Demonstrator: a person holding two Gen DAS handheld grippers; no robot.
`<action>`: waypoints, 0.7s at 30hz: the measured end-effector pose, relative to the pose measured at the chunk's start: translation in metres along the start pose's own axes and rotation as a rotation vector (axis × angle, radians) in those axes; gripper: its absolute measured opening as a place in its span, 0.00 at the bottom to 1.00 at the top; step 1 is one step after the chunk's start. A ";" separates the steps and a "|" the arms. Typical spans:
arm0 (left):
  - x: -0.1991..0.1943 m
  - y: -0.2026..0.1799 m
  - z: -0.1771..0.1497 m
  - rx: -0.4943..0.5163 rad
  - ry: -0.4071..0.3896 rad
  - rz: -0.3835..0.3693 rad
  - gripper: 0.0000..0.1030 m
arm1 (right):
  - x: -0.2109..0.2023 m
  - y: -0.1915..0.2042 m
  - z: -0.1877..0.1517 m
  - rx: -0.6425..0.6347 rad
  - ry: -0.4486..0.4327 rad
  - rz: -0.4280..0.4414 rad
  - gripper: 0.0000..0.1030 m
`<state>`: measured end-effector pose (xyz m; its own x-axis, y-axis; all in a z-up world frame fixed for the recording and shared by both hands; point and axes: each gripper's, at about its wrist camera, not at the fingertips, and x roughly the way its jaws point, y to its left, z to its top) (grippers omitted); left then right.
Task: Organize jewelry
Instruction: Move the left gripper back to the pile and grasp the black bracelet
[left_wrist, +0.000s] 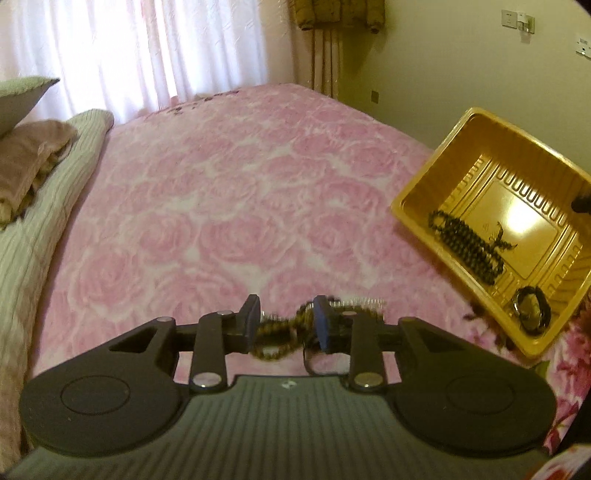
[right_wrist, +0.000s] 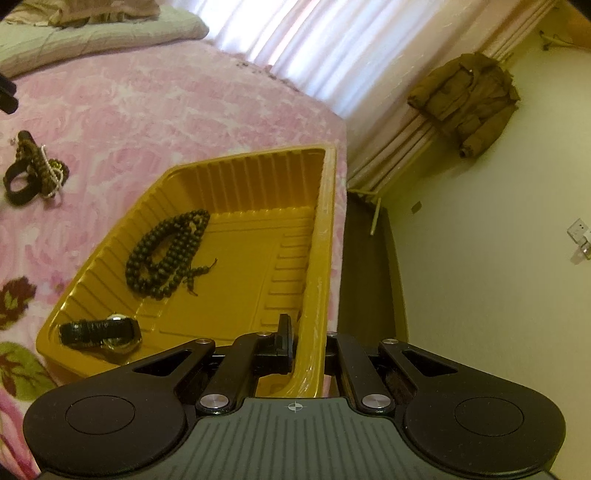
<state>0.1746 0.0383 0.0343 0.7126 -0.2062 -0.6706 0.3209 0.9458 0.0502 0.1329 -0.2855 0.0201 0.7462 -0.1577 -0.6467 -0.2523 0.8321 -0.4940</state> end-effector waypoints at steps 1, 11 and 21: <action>0.001 0.000 -0.003 -0.004 0.003 0.001 0.27 | 0.002 0.000 0.001 -0.005 0.010 0.005 0.04; 0.003 0.002 -0.034 -0.025 0.024 0.044 0.34 | 0.009 -0.002 0.010 -0.052 0.103 0.055 0.06; 0.007 0.010 -0.063 -0.050 0.047 0.073 0.38 | 0.017 -0.006 0.016 -0.099 0.195 0.099 0.07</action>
<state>0.1439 0.0624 -0.0167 0.7027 -0.1254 -0.7003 0.2370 0.9694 0.0643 0.1573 -0.2847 0.0219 0.5843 -0.1854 -0.7901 -0.3850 0.7937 -0.4709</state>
